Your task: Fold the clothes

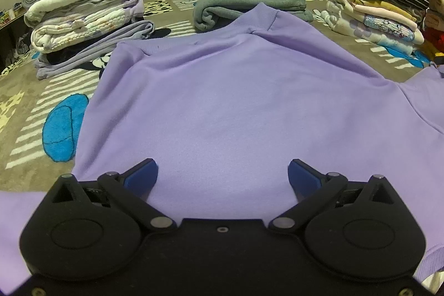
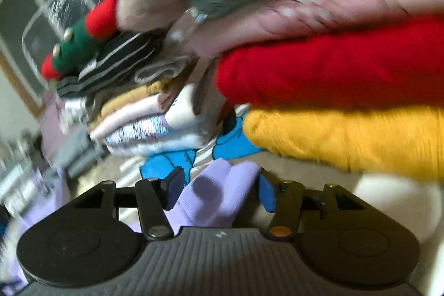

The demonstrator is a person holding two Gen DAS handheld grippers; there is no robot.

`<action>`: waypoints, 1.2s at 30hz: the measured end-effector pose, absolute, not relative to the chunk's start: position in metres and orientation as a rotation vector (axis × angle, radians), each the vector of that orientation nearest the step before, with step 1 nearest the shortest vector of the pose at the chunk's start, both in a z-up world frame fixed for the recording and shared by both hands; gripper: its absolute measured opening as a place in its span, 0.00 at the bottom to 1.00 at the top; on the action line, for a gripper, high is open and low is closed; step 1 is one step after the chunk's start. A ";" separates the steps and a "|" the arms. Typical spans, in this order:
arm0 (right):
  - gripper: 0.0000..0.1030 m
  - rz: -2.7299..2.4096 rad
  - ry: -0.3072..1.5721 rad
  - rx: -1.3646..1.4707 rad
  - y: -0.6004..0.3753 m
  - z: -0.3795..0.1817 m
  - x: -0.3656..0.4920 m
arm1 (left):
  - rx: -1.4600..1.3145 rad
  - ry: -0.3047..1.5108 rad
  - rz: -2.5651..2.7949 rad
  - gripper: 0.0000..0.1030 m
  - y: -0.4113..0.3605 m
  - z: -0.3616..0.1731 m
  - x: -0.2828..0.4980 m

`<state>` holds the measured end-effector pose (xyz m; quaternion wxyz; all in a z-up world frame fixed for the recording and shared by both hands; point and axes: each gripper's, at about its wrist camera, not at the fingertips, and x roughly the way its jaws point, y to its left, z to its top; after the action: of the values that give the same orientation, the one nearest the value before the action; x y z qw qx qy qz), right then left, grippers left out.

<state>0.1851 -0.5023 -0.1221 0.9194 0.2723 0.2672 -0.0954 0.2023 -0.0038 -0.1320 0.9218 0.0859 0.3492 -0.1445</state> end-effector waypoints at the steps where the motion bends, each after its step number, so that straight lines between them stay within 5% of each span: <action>1: 0.55 -0.181 0.579 0.519 -0.504 -0.119 0.187 | 0.176 0.718 -0.297 1.00 -0.004 -0.132 0.203; 3: 0.51 -0.137 0.643 0.470 -0.502 -0.120 0.195 | 0.174 0.719 -0.299 1.00 -0.004 -0.132 0.203; 7: 0.12 -0.053 0.672 0.425 -0.499 -0.118 0.200 | 0.171 0.721 -0.301 1.00 -0.003 -0.132 0.204; 14: 0.13 -0.092 0.547 0.458 -0.496 -0.122 0.193 | 0.168 0.722 -0.304 1.00 -0.004 -0.132 0.204; 21: 0.36 -0.200 0.506 0.511 -0.497 -0.129 0.186 | 0.170 0.723 -0.305 1.00 -0.003 -0.132 0.204; 28: 0.39 -0.208 0.429 0.290 -0.455 -0.089 0.150 | 0.176 0.722 -0.301 1.00 -0.004 -0.132 0.204; 33: 0.35 -0.121 0.589 0.215 -0.428 -0.108 0.149 | 0.177 0.722 -0.298 1.00 -0.005 -0.131 0.203; 36: 0.18 -0.193 0.622 0.276 -0.441 -0.122 0.149 | 0.177 0.729 -0.297 1.00 -0.004 -0.128 0.202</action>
<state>0.1490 -0.4413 -0.1219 0.9381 0.1351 0.3045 -0.0947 0.2016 -0.0041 -0.1283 0.9197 0.0863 0.3549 -0.1444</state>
